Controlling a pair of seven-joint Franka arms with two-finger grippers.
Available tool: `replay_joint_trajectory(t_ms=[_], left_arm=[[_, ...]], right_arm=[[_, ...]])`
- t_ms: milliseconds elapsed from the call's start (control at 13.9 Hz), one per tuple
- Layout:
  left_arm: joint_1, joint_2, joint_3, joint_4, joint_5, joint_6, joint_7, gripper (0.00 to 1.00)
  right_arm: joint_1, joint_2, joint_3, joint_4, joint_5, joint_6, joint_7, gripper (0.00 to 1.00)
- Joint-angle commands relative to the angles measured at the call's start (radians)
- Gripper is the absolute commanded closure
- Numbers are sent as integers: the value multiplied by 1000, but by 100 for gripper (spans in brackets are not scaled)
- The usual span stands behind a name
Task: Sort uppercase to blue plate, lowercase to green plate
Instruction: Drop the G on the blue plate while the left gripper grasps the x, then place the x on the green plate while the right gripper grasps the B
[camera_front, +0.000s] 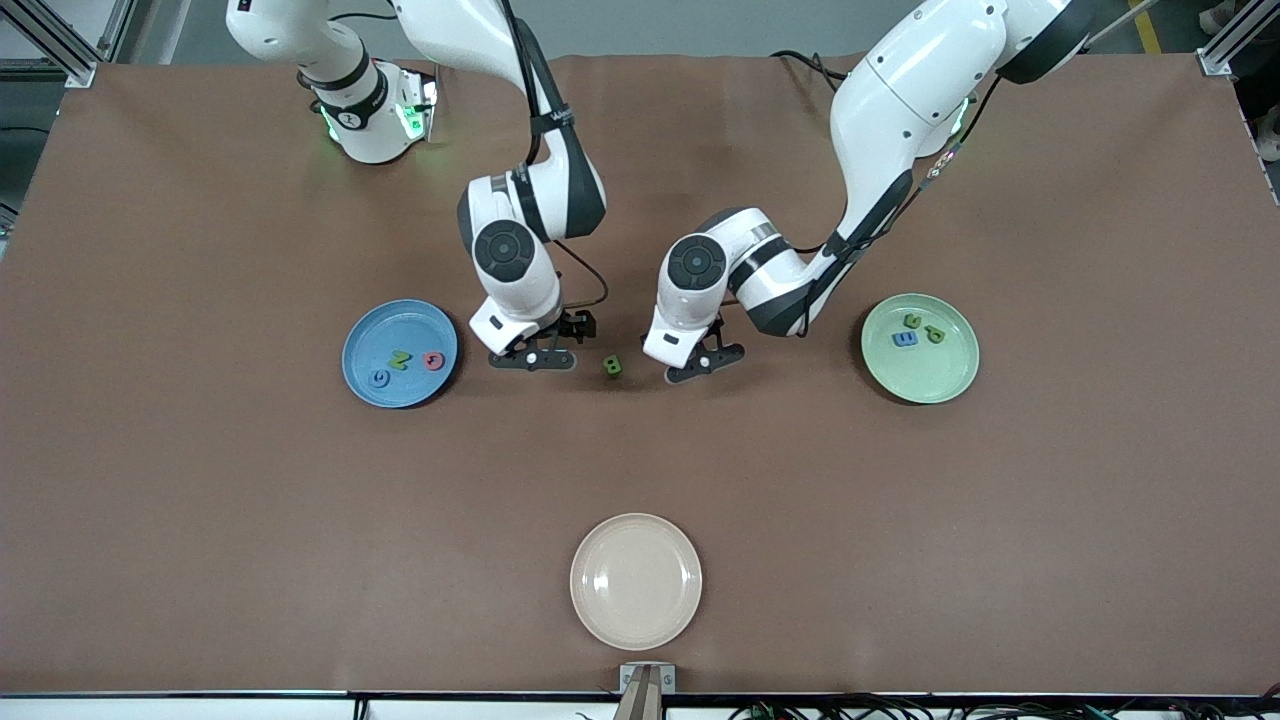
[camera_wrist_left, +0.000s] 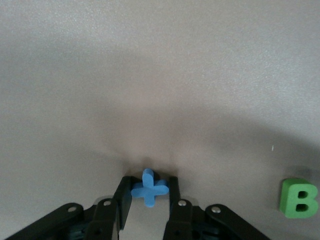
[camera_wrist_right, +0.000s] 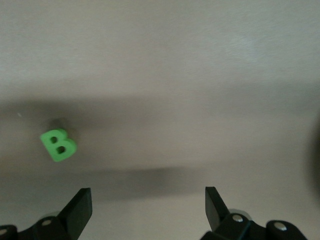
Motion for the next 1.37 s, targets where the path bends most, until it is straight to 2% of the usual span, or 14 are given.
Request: replay_joint_trajectory(t_ms=[0, 216, 431, 575, 719, 934, 1006, 1293], left_arm=[[3, -9, 7, 6, 10, -49, -14, 86], [43, -134, 2, -79, 12, -92, 39, 88], [154, -327, -25, -243, 5, -101, 194, 89], [285, -436, -93, -358, 5, -100, 280, 90], [479, -525, -197, -463, 4, -100, 402, 90], [816, -584, -390, -555, 1, -100, 588, 90], [906, -582, -428, -567, 1, -100, 643, 90], [1072, -563, -438, -563, 7, -89, 841, 90]], right_arm=[[-15, 9, 58, 4, 22, 74, 59, 0], [-28, 23, 113, 7, 22, 149, 112, 0], [-48, 35, 156, 20, 22, 197, 115, 0], [-51, 52, 159, 46, 22, 197, 139, 0], [-50, 73, 162, 71, 22, 202, 147, 0], [-50, 100, 162, 89, 22, 231, 147, 0], [-51, 109, 173, 96, 22, 238, 147, 0], [-71, 113, 199, 102, 19, 269, 142, 15]])
